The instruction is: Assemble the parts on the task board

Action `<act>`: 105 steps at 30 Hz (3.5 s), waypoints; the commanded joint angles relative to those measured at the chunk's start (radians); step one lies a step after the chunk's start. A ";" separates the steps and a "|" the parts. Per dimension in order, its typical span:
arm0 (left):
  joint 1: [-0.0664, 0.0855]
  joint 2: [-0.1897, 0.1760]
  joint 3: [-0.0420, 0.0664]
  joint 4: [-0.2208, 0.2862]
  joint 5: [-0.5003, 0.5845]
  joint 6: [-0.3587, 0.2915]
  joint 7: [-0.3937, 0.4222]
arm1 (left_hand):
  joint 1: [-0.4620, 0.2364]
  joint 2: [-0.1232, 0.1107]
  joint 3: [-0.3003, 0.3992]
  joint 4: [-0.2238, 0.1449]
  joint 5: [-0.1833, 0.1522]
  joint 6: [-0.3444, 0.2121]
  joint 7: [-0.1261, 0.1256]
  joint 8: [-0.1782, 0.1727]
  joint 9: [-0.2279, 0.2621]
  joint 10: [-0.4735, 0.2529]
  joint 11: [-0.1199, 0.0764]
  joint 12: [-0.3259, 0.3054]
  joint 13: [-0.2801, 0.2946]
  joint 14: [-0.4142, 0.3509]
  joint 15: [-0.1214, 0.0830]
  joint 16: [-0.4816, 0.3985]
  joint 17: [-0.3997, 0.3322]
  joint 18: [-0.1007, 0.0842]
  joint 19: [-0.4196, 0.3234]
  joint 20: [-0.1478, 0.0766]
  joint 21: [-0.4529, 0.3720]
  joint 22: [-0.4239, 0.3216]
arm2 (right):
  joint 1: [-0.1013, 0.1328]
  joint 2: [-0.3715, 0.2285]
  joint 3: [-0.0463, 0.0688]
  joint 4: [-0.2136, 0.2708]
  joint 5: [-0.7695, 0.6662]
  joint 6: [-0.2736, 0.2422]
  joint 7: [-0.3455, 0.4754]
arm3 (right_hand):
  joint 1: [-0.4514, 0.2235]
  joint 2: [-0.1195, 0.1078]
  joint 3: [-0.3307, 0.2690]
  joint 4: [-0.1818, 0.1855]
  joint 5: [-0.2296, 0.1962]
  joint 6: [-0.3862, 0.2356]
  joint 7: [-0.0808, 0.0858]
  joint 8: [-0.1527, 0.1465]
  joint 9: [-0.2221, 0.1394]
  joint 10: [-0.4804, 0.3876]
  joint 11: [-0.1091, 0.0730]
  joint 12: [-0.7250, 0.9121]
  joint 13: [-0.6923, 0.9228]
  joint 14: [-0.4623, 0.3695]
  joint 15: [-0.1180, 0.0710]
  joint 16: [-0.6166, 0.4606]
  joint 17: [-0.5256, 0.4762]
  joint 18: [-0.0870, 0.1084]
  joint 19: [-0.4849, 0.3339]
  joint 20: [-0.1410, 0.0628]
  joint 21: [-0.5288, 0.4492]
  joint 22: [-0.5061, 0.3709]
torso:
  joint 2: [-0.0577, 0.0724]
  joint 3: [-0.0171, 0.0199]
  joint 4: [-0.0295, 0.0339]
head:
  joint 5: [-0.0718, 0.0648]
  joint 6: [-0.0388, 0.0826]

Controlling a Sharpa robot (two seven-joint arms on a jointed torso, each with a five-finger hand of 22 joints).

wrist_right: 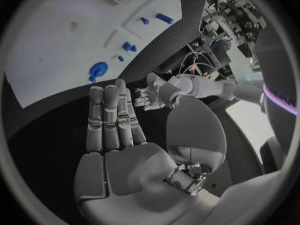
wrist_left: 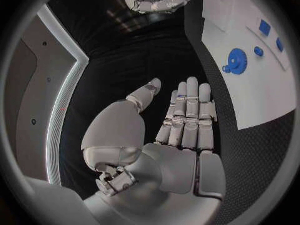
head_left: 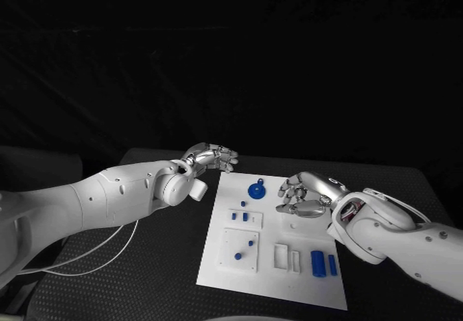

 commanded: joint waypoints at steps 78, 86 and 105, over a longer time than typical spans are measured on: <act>-0.030 0.026 0.000 -0.016 0.017 0.026 -0.001 | -0.011 -0.001 0.000 0.012 -0.001 -0.009 -0.001 -0.001 0.003 -0.006 0.000 0.005 -0.002 0.008 0.003 -0.011 0.009 0.016 0.007 0.001 -0.007 0.006 | -0.045 -0.018 -0.131 0.013 0.150 0.335 -0.466 | -0.325 0.046 0.016 0.124 -0.001 0.021 -0.055 -0.008 0.195 -0.159 -0.081 0.965 0.813 0.188 -0.097 0.220 0.309 0.014 0.212 -0.126 0.169 0.034 | -0.026 -0.0089 -0.0263 | -0.142 -0.042; -0.030 0.026 0.000 -0.017 0.017 0.029 -0.003 | -0.013 0.000 -0.001 0.013 -0.001 -0.010 -0.001 -0.001 0.003 -0.006 0.000 0.005 -0.002 0.008 0.003 -0.012 0.010 0.016 0.007 0.002 -0.008 0.007 | -0.052 -0.002 -0.131 -0.004 0.152 0.332 -0.468 | -0.337 0.039 0.024 0.134 -0.001 0.017 -0.054 -0.016 0.194 -0.162 -0.079 0.962 0.815 0.190 -0.095 0.212 0.316 0.014 0.211 -0.124 0.168 0.033 | -0.026 -0.0090 -0.0263 | -0.137 -0.043; -0.030 0.022 0.000 -0.017 0.017 0.030 -0.006 | -0.014 0.000 -0.001 0.015 0.000 -0.010 0.000 -0.001 0.003 -0.007 0.000 0.005 -0.003 0.008 0.003 -0.014 0.012 0.016 0.007 0.002 -0.009 0.008 | -0.035 -0.046 -0.130 0.066 0.312 0.262 -0.463 | -0.343 0.152 0.099 0.058 -0.002 0.075 -0.066 -0.016 0.201 -0.142 -0.091 0.953 0.816 0.203 -0.104 0.186 0.349 0.014 0.207 -0.110 0.179 0.036 | -0.026 -0.0092 -0.0294 | -0.121 -0.043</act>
